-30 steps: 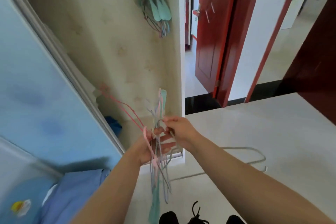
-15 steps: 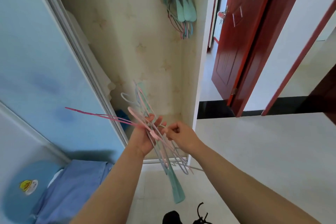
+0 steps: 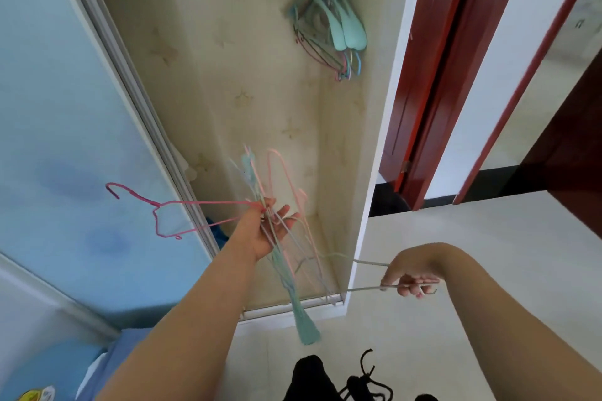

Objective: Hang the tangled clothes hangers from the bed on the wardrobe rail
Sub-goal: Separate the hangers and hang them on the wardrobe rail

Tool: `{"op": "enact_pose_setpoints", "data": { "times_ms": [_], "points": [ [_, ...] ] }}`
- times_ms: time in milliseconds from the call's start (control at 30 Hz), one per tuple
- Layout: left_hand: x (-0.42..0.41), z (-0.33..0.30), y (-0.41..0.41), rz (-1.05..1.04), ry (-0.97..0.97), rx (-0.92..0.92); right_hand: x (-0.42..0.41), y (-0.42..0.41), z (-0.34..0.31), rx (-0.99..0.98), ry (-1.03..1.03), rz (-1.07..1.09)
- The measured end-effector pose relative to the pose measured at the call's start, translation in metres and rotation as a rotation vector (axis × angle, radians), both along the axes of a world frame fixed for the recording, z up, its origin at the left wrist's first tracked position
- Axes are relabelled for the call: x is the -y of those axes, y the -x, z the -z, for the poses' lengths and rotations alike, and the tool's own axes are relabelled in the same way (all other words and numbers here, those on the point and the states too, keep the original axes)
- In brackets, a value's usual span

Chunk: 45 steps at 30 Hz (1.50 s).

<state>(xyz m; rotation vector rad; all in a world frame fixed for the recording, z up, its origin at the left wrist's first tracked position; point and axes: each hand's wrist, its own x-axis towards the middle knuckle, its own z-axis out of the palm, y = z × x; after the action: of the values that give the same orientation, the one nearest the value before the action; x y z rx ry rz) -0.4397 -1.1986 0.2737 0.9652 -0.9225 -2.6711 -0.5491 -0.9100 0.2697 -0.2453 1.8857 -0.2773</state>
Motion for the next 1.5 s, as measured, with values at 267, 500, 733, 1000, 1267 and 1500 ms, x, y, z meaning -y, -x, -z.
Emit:
{"op": "enact_pose_setpoints", "data": {
  "times_ms": [267,500,733,1000,1267,1500],
  "points": [
    [0.059,0.027,-0.014,-0.034,-0.072,0.068,0.017,-0.003,0.011,0.095,0.017,0.056],
    [0.087,0.046,-0.028,-0.038,-0.121,0.041,0.023,-0.006,0.022,0.165,0.013,0.191],
    [0.12,0.091,-0.048,-0.158,-0.005,0.145,0.032,0.015,0.005,0.113,-0.005,0.224],
    [0.086,0.1,-0.028,-0.215,-0.02,0.174,0.06,0.037,0.02,-0.228,0.243,0.327],
    [0.013,0.053,0.047,-0.286,-0.187,0.196,0.077,0.061,0.024,-0.304,0.401,0.444],
    [-0.028,0.019,0.087,0.003,-0.222,-0.004,0.079,0.09,-0.008,-0.408,0.502,0.409]
  ]
}}
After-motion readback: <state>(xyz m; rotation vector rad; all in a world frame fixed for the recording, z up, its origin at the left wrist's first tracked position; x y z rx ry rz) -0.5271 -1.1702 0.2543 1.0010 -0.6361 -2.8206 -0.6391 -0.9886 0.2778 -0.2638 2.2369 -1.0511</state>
